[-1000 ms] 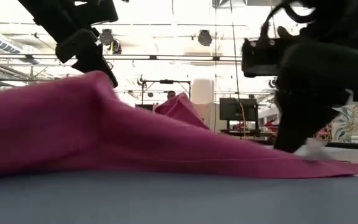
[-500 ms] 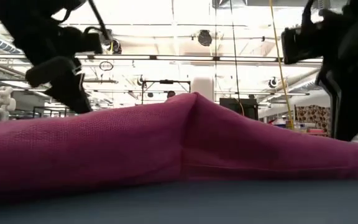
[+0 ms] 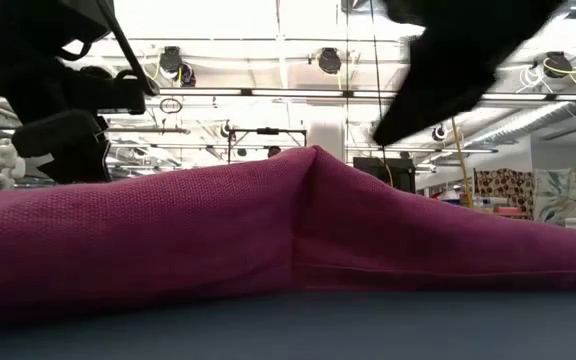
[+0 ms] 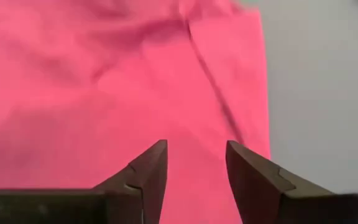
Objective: Roll towel into tight, uniform cylinder
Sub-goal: Fold the pink towel
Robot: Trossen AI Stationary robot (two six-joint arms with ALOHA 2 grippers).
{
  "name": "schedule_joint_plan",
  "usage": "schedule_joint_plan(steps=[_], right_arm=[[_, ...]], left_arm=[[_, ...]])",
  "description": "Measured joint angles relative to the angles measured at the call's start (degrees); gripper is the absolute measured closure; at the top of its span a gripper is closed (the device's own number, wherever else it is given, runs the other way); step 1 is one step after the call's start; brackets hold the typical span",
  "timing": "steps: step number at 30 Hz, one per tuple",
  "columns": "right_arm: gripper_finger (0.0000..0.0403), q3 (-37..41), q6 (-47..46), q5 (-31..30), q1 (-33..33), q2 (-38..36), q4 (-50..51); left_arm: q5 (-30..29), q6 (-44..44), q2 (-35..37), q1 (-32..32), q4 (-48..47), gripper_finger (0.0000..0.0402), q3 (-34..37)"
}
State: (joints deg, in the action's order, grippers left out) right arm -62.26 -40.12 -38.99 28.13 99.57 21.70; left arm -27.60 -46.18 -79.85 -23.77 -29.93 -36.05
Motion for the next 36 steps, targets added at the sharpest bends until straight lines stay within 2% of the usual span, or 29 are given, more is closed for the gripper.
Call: schedule_joint_plan(steps=[3,6,8,10,15,18,23,29,32,36], right_arm=[[0.0245,-0.04,8.26,3.09,-5.45,2.89,-6.95],[0.0243,-0.04,14.38,10.66,-10.86,5.01,-11.37],[0.0243,-0.02,16.66,14.89,-13.93,5.55,-11.32],[0.0243,-0.02,17.97,16.54,-16.34,5.55,-9.65],[0.0243,-0.02,26.12,16.9,-18.9,5.56,-6.78],[0.0243,-0.04,31.3,17.07,-19.02,6.92,-7.9],[0.0243,0.02,34.58,21.43,-18.97,9.99,-10.58],[0.0245,-0.11,31.62,15.13,-18.85,12.17,-10.24],[0.0265,-0.11,30.72,14.91,-19.36,12.1,-9.11],[0.0325,-0.07,30.36,15.17,-19.85,11.66,-7.81]], left_arm=[[0.72,-0.24,0.0,0.0,0.42,0.0185,0.0],[1.87,-2.34,0.0,-0.04,0.49,0.0185,0.0],[2.75,-2.9,0.0,-0.04,0.3,0.0185,0.0],[3.04,-2.96,0.0,-0.04,-0.02,0.0185,0.0],[2.84,-2.27,-0.2,-0.04,-1.03,0.0185,0.0],[0.05,0.15,-1.25,0.0,-1.1,0.0185,0.0],[-0.26,0.48,-4.46,0.11,-1.07,0.0185,-0.02],[-0.51,0.47,-7.82,0.06,-0.77,0.0185,-0.31],[-0.51,1.09,-8.24,0.07,-0.69,0.0185,-0.28],[-0.47,1.77,-8.15,0.07,-0.78,0.0185,-0.24]])
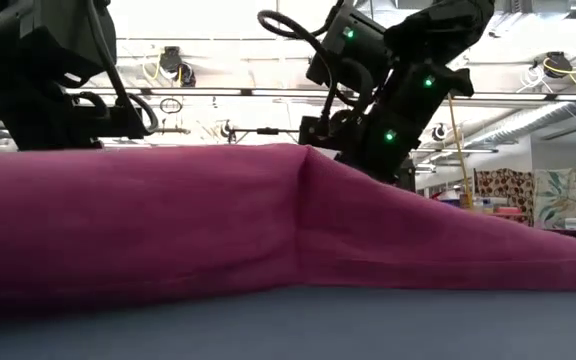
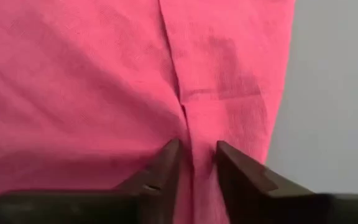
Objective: Roll towel into tight, uniform cylinder
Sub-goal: Fold the pink towel
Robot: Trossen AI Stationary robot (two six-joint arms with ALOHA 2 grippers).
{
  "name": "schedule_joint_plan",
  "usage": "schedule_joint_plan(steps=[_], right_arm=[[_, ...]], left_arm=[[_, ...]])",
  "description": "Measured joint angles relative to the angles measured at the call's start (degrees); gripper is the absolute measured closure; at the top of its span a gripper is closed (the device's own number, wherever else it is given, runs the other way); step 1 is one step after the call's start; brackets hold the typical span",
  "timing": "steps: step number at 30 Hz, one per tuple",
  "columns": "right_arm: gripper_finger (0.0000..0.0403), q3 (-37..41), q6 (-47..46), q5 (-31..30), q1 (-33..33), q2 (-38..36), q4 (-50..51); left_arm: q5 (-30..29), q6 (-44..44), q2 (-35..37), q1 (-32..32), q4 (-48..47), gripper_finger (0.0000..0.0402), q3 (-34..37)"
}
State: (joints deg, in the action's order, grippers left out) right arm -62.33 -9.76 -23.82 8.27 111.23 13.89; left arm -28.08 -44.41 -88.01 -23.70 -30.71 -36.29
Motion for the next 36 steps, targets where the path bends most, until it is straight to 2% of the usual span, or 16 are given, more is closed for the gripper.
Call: schedule_joint_plan(steps=[3,5,8,11,14,17,23,28,36], right_arm=[[0.0381,0.11,0.12,1.43,0.0,-0.91,1.65],[0.0395,0.15,-0.69,1.74,0.0,-1.9,2.98],[0.0376,0.15,-3.23,2.58,0.02,-3.84,4.79],[0.0344,0.15,-6.77,3.38,0.03,-5.57,6.56],[0.0307,0.13,-9.01,4.09,0.04,-7.59,8.68],[0.0272,0.13,-8.98,2.27,0.09,-8.73,9.64],[0.0225,0.13,-9.91,-0.12,-0.37,-8.99,3.71],[0.0211,0.13,-12.07,-0.21,0.71,-8.99,4.96],[0.0223,0.38,-13.14,-0.08,4.51,-8.97,9.43]], left_arm=[[-0.3,1.24,-0.02,0.0,-1.28,0.0185,0.03],[-2.63,1.26,-0.06,-0.03,-3.31,0.0185,0.0],[-7.87,1.4,-0.27,0.15,-6.76,0.0185,0.38],[-10.2,1.47,-0.33,0.17,-6.62,0.0185,0.4],[-10.57,1.47,-0.33,0.15,-6.59,0.0185,0.39],[-10.64,1.45,-0.31,0.15,-6.57,0.0185,0.2],[-9.92,3.35,-0.26,0.04,-6.49,0.0185,-2.4],[-9.88,4.53,-0.22,-0.08,-6.28,0.0185,-5.12],[-9.54,5.99,-0.17,-0.81,-5.3,0.0185,-6.82]])
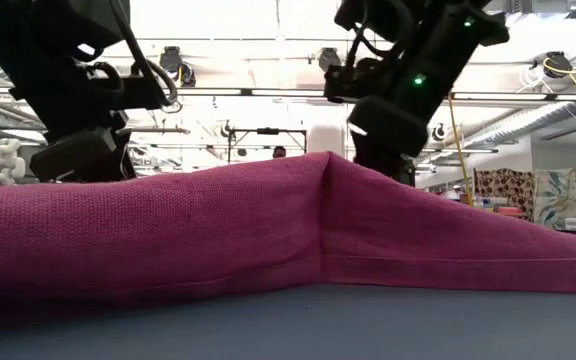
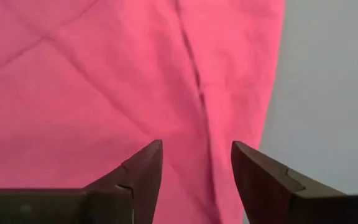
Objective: Roll towel into tight, uniform cylinder
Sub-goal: Fold the pink towel
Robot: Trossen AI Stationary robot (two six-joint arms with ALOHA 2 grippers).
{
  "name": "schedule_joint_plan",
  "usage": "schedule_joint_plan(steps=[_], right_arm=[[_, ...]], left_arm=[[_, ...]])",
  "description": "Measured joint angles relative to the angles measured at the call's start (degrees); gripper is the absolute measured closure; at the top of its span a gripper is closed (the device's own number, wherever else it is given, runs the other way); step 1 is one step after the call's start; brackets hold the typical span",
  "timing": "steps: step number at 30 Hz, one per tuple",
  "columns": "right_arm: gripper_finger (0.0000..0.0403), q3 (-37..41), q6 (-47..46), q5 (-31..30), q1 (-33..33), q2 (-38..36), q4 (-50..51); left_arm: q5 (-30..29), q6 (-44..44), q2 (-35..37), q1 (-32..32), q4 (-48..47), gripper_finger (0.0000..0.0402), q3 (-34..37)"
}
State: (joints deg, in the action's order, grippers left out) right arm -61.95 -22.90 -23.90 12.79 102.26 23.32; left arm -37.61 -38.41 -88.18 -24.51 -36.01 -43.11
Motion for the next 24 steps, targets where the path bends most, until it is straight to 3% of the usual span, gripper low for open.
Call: schedule_joint_plan(steps=[10,16,24], right_arm=[[0.0236,10.58,-8.42,-5.12,4.03,0.02,-4.9],[0.0236,13.3,-7.9,-10.25,5.95,-0.07,-7.84],[0.0248,19.39,-4.63,-13.78,6.51,-0.04,-22.07]], left_arm=[[0.56,-0.03,0.0,0.0,1.18,0.0185,0.08],[1.67,4.65,0.02,0.12,10.19,0.0185,2.29],[6.3,6.21,0.02,0.55,15.28,0.0185,5.44]])
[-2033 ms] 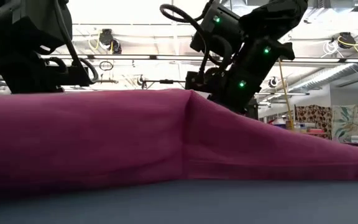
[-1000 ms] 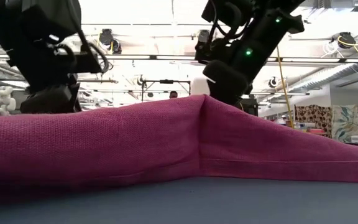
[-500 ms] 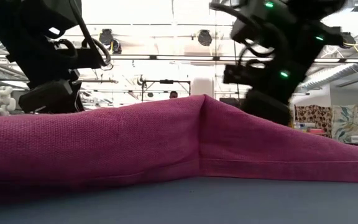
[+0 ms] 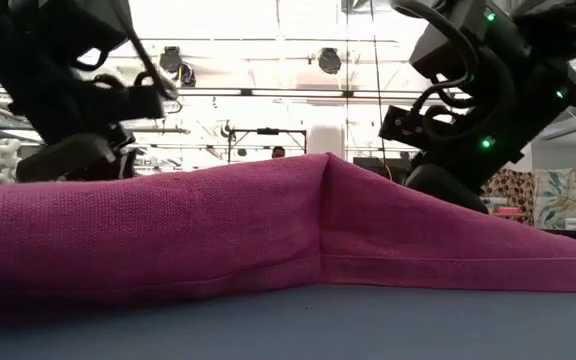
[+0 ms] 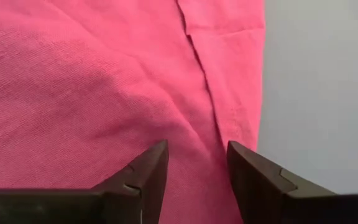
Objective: Roll towel into tight, uniform cylinder
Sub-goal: Fold the pink towel
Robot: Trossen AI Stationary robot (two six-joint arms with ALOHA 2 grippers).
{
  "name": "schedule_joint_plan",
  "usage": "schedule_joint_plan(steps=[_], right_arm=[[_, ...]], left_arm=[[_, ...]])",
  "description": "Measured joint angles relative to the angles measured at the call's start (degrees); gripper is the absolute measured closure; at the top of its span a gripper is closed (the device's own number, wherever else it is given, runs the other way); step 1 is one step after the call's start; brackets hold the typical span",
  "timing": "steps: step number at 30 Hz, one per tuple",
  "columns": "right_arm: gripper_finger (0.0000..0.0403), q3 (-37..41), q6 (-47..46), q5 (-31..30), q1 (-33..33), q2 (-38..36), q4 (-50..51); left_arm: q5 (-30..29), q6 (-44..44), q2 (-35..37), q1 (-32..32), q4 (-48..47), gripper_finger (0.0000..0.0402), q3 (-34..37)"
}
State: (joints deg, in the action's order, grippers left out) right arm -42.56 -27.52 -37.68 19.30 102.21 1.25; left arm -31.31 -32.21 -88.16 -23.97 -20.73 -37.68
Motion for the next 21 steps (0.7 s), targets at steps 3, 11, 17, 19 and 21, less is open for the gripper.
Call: schedule_joint_plan(steps=[3,11,17,19,21], right_arm=[[0.0258,0.45,-0.33,0.09,0.01,-0.02,-0.49],[0.0267,-4.38,-3.72,3.87,-0.09,-2.76,16.35],[0.025,-8.64,-2.81,-0.19,-0.91,-6.1,15.32],[0.0246,-8.67,2.72,-1.02,-1.34,-5.63,8.3],[0.0243,-8.64,7.98,-0.95,-2.64,-4.42,2.29]], left_arm=[[-0.04,-0.04,0.0,0.0,0.87,0.0185,2.0],[-0.98,-0.55,0.26,-0.09,4.3,0.0185,5.81],[-1.41,0.39,0.15,0.16,5.13,0.0185,5.93],[-1.44,1.07,0.15,0.54,5.89,0.0185,5.95],[-1.6,1.1,0.13,0.98,6.57,0.0185,5.97]])
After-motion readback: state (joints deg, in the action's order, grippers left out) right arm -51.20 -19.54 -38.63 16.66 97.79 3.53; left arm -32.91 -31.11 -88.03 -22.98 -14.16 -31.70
